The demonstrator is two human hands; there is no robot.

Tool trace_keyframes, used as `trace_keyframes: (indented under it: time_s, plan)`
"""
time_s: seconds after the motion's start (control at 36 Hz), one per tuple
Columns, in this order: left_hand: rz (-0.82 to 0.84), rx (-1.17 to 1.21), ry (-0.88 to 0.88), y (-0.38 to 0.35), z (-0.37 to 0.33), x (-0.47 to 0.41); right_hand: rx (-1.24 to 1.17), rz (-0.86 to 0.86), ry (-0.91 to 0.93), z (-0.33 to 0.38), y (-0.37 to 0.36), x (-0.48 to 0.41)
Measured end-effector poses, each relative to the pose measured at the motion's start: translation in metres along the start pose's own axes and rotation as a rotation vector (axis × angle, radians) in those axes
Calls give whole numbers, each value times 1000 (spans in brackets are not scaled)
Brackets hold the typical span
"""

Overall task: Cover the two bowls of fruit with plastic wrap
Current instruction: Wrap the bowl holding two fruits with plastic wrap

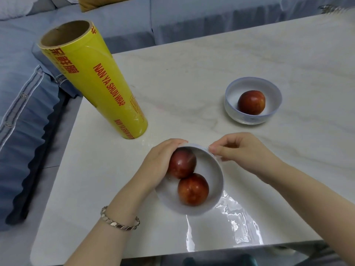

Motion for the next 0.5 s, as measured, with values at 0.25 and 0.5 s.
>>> trace_keyframes:
  time_s: [0.25,0.5]
  plan:
    - [-94,43,-106,6,-4,13,79,-44,2,-1,2,-25]
    - [-67,57,-149,5,-8,17,101,50,-94,-17,-17,-35]
Point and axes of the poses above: each hand's wrist, its own x-axis away from the middle knuckle, its own y-axis out of the back of the hand, z = x × y, the point moved 10 cm from there along -x, towards the middle knuckle, and after that the axes turned 11 degrees about y, right-handed, at the moved point
